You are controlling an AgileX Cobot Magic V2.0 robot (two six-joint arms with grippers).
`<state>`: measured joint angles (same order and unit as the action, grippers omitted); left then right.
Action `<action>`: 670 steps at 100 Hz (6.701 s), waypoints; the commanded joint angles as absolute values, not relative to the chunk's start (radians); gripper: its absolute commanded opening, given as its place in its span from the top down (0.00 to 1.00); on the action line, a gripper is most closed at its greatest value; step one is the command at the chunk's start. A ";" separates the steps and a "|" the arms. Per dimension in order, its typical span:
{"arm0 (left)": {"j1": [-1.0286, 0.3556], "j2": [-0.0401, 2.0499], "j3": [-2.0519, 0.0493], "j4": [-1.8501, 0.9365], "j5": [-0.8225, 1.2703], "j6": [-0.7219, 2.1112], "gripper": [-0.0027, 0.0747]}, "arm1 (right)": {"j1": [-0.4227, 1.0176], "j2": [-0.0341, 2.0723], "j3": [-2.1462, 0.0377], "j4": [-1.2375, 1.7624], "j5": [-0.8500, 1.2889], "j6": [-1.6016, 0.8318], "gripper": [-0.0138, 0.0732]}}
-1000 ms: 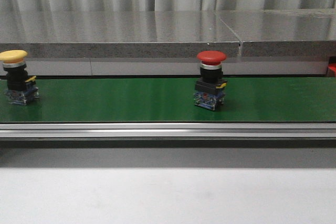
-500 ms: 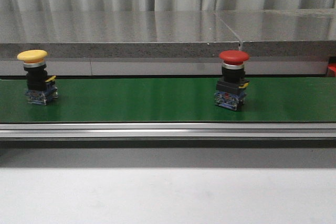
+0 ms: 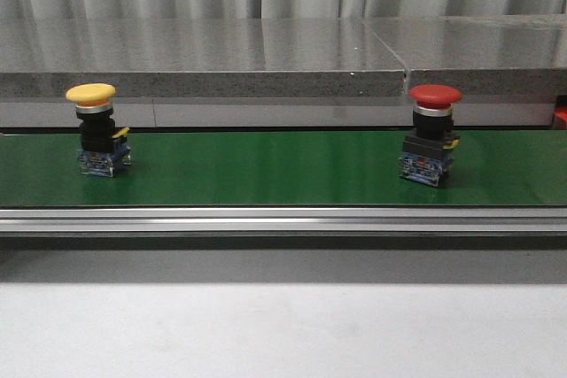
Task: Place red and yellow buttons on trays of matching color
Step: 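Raise the left gripper away from the belt, then lower the right gripper onto the red button at the belt end, grasp, then carry the red button with the right gripper into the red tray, release, then move the right gripper back over the belt toward the yellow button, then lower the right gripper onto the yellow button and grasp it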
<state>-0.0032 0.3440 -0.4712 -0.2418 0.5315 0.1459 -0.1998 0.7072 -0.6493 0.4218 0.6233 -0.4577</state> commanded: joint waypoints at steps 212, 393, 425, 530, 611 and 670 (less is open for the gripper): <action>-0.012 0.351 -0.495 -0.260 0.464 0.146 0.99 | -0.529 1.745 -1.644 0.416 0.666 -0.476 0.82; -0.012 0.351 -0.495 -0.260 0.462 0.146 0.99 | -0.563 2.089 -1.871 0.416 0.565 -0.470 0.18; -0.012 0.351 -0.495 -0.260 0.462 0.146 0.99 | -0.562 1.931 -1.920 0.466 0.793 -0.461 0.18; -0.012 0.351 -0.495 -0.260 0.462 0.146 0.99 | -0.164 1.288 -1.065 0.483 0.850 -0.615 0.18; -0.012 0.351 -0.495 -0.260 0.462 0.146 0.99 | 0.034 1.510 -1.092 0.487 0.631 -0.698 0.19; -0.012 0.351 -0.495 -0.260 0.462 0.146 0.99 | -0.024 1.403 -1.093 0.467 0.689 -0.590 0.86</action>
